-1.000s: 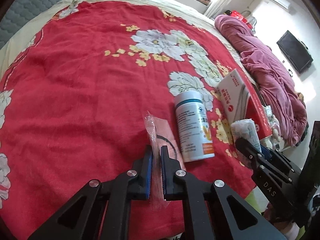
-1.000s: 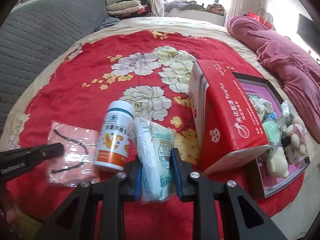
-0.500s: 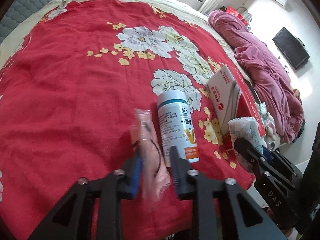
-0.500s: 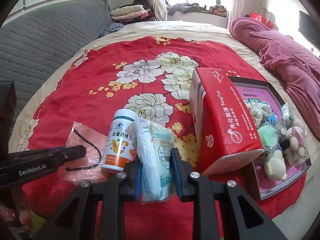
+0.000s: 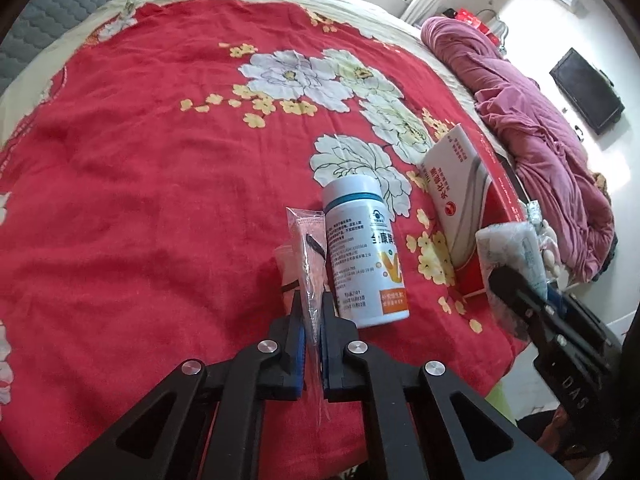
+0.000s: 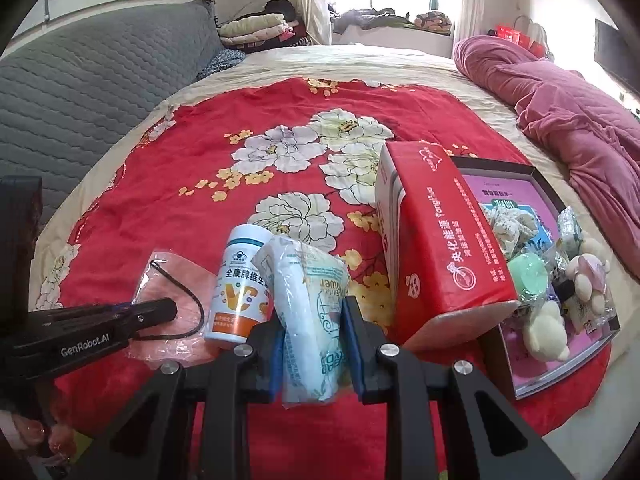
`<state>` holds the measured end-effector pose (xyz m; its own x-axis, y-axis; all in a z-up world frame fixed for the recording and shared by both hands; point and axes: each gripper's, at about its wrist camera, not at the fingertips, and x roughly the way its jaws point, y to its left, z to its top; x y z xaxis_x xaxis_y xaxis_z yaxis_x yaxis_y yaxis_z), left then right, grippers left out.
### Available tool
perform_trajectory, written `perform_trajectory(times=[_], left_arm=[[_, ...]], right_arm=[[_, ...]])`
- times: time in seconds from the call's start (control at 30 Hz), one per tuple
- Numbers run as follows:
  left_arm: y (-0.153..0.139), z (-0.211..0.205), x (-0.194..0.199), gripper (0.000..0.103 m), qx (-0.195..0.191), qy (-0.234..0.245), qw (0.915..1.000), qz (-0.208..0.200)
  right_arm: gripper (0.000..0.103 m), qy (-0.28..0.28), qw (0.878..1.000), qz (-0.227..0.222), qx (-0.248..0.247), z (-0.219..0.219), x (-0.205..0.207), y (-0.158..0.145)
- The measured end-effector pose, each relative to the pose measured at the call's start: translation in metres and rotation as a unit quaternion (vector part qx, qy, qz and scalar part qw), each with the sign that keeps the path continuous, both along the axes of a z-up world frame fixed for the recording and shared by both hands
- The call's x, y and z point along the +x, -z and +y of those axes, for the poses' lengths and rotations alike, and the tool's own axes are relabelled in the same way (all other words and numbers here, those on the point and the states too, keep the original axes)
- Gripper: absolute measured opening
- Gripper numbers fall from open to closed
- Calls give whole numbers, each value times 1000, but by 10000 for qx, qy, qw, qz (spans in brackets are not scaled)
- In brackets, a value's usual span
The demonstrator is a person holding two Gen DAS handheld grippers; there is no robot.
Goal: Organize soft objects
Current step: 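Lift and carry the mask bag and white packet with both tools over the box lid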
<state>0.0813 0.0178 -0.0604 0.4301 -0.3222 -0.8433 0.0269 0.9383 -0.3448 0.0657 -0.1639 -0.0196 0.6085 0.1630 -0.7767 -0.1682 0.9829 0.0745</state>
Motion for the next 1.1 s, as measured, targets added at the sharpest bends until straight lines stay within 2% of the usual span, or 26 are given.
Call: perform_trajectory(times=[0.33,0.63,1.1], left_arm=[[-47,-11,-21,5,509,213,9969,-564],[-82,-18,-37,5,645,301,9935,-886],[-127,-31,-50,5,650,382,9893,-1252]], right_arm=[[26,-46,9997,-225,118,3,-12,-26],[26,59,9988,-420,232,-7,-23,-50],[26,153,9972,-635,374,-26,-37,-87]])
